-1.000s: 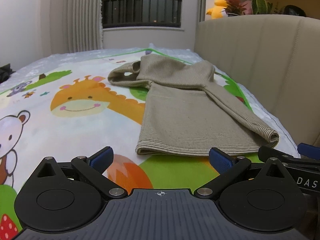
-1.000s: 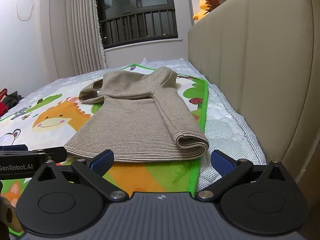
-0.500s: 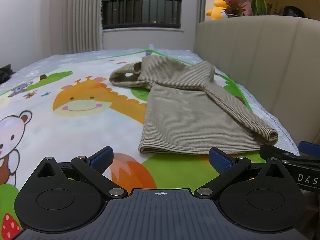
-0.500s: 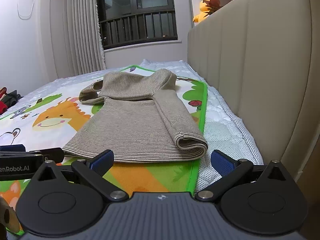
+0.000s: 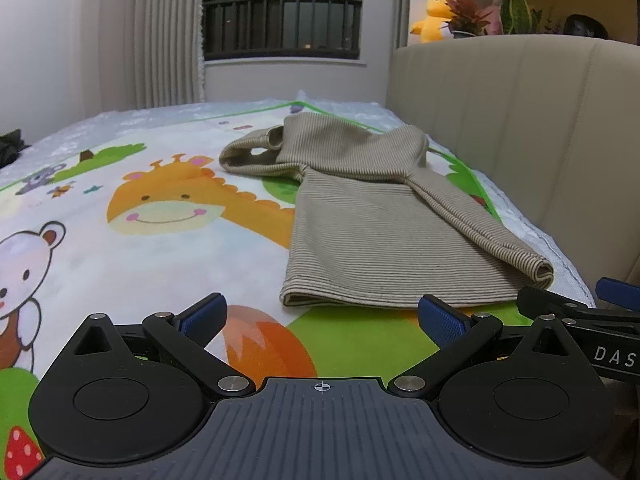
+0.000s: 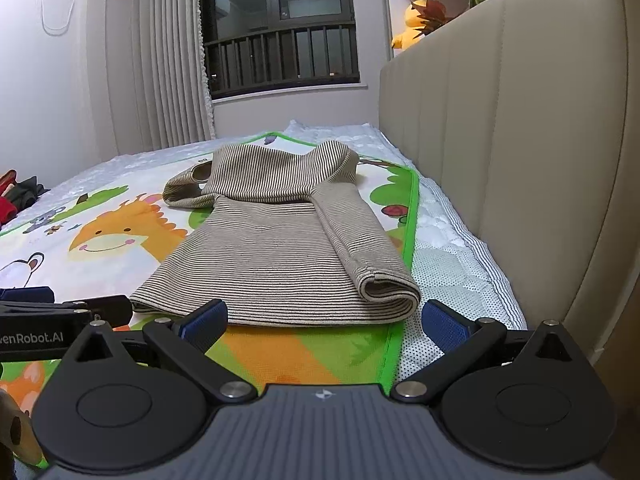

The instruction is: Fold clothes

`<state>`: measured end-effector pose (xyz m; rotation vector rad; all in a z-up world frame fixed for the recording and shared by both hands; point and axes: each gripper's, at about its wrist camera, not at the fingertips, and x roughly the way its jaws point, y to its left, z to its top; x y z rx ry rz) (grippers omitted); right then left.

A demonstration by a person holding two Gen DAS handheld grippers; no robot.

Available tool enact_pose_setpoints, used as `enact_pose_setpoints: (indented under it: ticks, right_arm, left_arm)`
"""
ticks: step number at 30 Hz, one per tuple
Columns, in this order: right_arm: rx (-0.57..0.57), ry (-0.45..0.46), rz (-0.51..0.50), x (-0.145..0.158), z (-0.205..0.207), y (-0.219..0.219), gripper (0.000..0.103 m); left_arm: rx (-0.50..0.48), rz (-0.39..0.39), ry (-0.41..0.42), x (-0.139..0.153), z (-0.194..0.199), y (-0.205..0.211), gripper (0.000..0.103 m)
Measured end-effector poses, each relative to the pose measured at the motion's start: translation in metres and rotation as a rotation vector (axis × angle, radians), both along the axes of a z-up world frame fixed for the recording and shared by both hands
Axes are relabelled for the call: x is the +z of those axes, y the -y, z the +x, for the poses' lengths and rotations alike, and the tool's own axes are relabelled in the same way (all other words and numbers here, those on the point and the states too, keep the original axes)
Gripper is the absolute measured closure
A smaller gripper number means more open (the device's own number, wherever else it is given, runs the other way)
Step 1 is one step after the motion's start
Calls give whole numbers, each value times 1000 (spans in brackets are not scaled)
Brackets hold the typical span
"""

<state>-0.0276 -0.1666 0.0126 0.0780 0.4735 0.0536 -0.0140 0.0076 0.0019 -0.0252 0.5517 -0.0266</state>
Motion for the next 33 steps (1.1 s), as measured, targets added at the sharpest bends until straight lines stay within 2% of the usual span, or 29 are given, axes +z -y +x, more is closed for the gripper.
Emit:
enact_pose_setpoints:
  ticks: [33]
  right_arm:
    - [1,-27,10,-7,3,0,0]
  left_arm:
    - [-8,-2,-17,-7,3,1,0]
